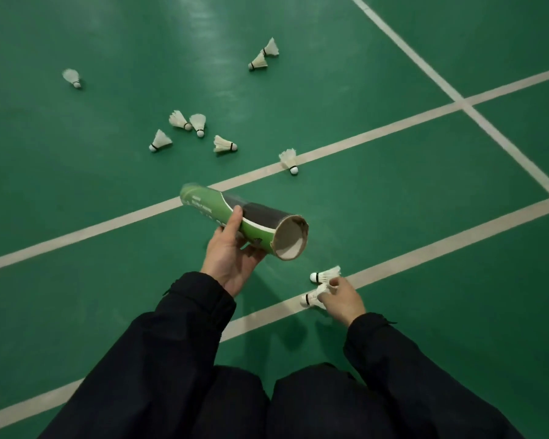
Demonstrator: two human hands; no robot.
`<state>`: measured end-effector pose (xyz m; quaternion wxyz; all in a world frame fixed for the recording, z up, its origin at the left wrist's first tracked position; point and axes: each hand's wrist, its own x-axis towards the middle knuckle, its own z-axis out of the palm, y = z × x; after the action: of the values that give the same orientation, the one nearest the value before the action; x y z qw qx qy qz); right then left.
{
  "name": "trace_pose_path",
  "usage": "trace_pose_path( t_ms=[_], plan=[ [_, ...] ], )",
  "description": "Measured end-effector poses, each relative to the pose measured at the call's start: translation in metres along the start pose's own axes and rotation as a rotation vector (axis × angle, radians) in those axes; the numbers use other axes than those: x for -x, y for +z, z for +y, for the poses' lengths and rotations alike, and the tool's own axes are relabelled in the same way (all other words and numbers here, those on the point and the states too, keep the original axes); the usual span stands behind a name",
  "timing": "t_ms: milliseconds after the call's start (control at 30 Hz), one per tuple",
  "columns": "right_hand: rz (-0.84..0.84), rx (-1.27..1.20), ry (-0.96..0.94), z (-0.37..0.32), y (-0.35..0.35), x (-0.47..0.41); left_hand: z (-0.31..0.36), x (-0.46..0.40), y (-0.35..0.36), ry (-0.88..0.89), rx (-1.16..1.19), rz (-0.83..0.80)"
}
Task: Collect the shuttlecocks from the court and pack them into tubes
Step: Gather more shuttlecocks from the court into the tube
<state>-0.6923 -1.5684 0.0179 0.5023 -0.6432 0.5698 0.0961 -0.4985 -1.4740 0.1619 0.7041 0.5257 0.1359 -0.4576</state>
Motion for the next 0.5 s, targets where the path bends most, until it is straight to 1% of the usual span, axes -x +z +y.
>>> trace_pose_path(
  t_ms=[167,233,300,333,400,467,500],
  plan=[
    [0.004,0.052,0.064,0.034,0.035,-0.064,-0.021,-0.056,-0.015,0.016,-0.018,-0.008],
    [0.027,0.1,0.037,0.038,0.044,-0.071,-0.023,-0.064,-0.02,0.042,-0.027,0.014],
    [0.042,0.102,-0.039,0.023,0.041,-0.064,-0.024,-0.069,-0.025,0.069,-0.013,0.042],
    [0.062,0.017,-0.099,0.01,0.035,-0.056,-0.024,-0.071,-0.027,0.085,0.002,0.056],
    [0.155,-0.263,-0.276,-0.024,0.015,-0.032,-0.024,-0.076,-0.032,0.123,0.044,0.098],
    [0.325,-0.482,-0.515,-0.055,-0.008,-0.007,-0.025,-0.081,-0.034,0.159,0.089,0.159],
    [0.413,-0.524,-0.662,-0.067,-0.019,0.004,-0.026,-0.084,-0.035,0.173,0.11,0.185]
  ],
)
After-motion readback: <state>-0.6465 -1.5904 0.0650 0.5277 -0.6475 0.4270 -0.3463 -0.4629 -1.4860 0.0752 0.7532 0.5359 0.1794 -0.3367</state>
